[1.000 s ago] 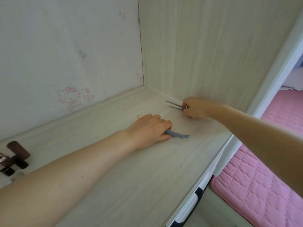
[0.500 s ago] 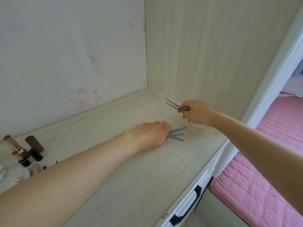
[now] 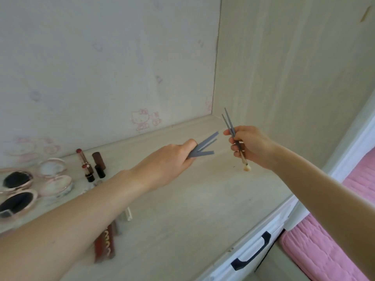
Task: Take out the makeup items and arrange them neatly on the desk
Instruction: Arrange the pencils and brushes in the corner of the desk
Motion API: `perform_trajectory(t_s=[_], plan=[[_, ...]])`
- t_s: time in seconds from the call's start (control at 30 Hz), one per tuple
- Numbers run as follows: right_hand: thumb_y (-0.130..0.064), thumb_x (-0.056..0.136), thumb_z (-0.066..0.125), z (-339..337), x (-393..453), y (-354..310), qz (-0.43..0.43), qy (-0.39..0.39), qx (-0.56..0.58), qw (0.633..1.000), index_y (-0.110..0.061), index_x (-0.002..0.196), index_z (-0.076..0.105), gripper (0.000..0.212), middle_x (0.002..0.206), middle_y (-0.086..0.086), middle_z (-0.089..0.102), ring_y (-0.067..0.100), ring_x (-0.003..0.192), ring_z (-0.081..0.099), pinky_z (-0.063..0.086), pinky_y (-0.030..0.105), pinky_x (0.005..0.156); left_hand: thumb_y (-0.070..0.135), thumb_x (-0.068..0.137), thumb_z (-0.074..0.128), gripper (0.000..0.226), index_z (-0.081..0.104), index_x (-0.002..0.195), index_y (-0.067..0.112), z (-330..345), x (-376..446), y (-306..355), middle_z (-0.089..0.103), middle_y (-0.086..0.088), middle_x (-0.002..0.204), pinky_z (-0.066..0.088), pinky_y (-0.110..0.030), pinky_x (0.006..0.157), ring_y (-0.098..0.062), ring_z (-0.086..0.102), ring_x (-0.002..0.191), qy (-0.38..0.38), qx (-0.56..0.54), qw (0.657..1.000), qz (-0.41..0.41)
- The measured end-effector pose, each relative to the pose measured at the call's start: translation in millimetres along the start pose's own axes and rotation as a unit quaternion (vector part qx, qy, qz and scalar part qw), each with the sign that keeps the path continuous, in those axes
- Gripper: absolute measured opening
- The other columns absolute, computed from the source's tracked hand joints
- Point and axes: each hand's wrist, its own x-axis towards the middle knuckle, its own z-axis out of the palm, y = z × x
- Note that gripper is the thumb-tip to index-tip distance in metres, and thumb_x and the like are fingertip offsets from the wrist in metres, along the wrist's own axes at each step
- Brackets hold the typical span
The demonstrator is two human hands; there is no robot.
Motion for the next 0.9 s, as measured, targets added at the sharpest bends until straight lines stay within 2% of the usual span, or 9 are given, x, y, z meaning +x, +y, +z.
perform_trajectory(t_s=[0.13,0.27,0.4,0.6,0.7,0.77,0.8,0.87,0.9], plan=[[-0.015,0.098,0.043,38,-10,-1,-0.057,-0.038,-0.071,0.995,-0.009,0.098,0.059,0.017,0.063,-0.003,0.037,0.009,0.048,0.032,0.028,0.024,0.045,0.034,0.1,0.039,0.014,0.033,0.093,0.023,-25,-48,-15,0.047,0.008,0.066,0.04,-0.038,0.056,-0.018,0.048,0.056,-0.013,0.045,0.998,-0.048],[-0.023,0.099,0.045,80,-24,-4,-0.081,-0.078,-0.114,0.987,-0.012,0.094,0.058,0.018,0.054,-0.01,0.032,0.007,0.042,0.029,0.027,0.021,0.04,0.038,0.099,0.037,0.015,0.033,0.093,0.025,-49,-103,-26,0.051,0.008,0.068,0.041,-0.035,0.054,-0.017,0.053,0.059,0.001,0.085,0.992,-0.097],[-0.026,0.101,0.04,127,-42,-6,-0.072,-0.106,-0.087,0.988,-0.016,0.081,0.045,0.024,0.054,-0.009,0.029,0.007,0.04,0.024,0.024,0.02,0.037,0.037,0.098,0.039,0.013,0.033,0.09,0.028,-72,-165,-40,0.048,0.009,0.066,0.03,-0.025,0.043,-0.008,0.047,0.052,0.012,0.148,0.979,-0.139],[-0.029,0.102,0.036,187,-74,-8,-0.052,-0.181,-0.052,0.981,-0.02,0.073,0.034,0.03,0.053,-0.008,0.025,0.01,0.046,0.019,0.018,0.021,0.04,0.038,0.098,0.038,0.021,0.021,0.087,0.031,-83,-256,-56,0.038,0.011,0.061,0.032,-0.03,0.042,-0.011,0.042,0.048,-0.019,0.251,0.946,-0.203],[-0.026,0.099,0.037,212,-90,-12,-0.052,-0.207,-0.07,0.975,-0.02,0.073,0.034,0.027,0.054,-0.007,0.025,0.011,0.046,0.02,0.021,0.021,0.039,0.039,0.1,0.031,0.02,0.017,0.086,0.033,-81,-295,-64,0.048,0.008,0.066,0.051,-0.034,0.056,-0.02,0.051,0.055,-0.042,0.262,0.935,-0.236],[-0.024,0.098,0.038,228,-98,-15,-0.053,-0.222,-0.082,0.97,-0.02,0.072,0.036,0.027,0.054,-0.007,0.026,0.011,0.045,0.021,0.022,0.021,0.038,0.033,0.1,0.029,0.005,0.027,0.104,0.029,-77,-314,-66,0.061,0.006,0.085,0.053,-0.038,0.069,-0.025,0.059,0.07,-0.064,0.285,0.927,-0.234],[-0.024,0.098,0.039,236,-103,-16,-0.053,-0.228,-0.09,0.968,-0.018,0.073,0.039,0.026,0.054,-0.007,0.027,0.01,0.045,0.022,0.023,0.021,0.038,0.028,0.099,0.031,0.014,0.031,0.113,0.027,-75,-321,-64,0.062,0.005,0.092,0.051,-0.038,0.07,-0.027,0.06,0.075,-0.069,0.296,0.925,-0.23],[-0.02,0.097,0.041,248,-111,-16,-0.053,-0.236,-0.111,0.964,-0.014,0.079,0.048,0.02,0.055,-0.007,0.03,0.01,0.045,0.025,0.024,0.021,0.038,0.016,0.094,0.041,0.022,0.037,0.114,0.024,-72,-330,-59,0.059,0.005,0.092,0.044,-0.035,0.058,-0.026,0.058,0.08,-0.081,0.316,0.919,-0.223],[-0.018,0.097,0.041,257,-117,-14,-0.053,-0.241,-0.121,0.962,-0.012,0.082,0.051,0.019,0.056,-0.006,0.032,0.01,0.045,0.026,0.024,0.021,0.039,0.011,0.09,0.046,0.025,0.039,0.111,0.023,-72,-336,-55,0.057,0.005,0.09,0.034,-0.033,0.049,-0.024,0.058,0.08,-0.081,0.326,0.916,-0.22]])
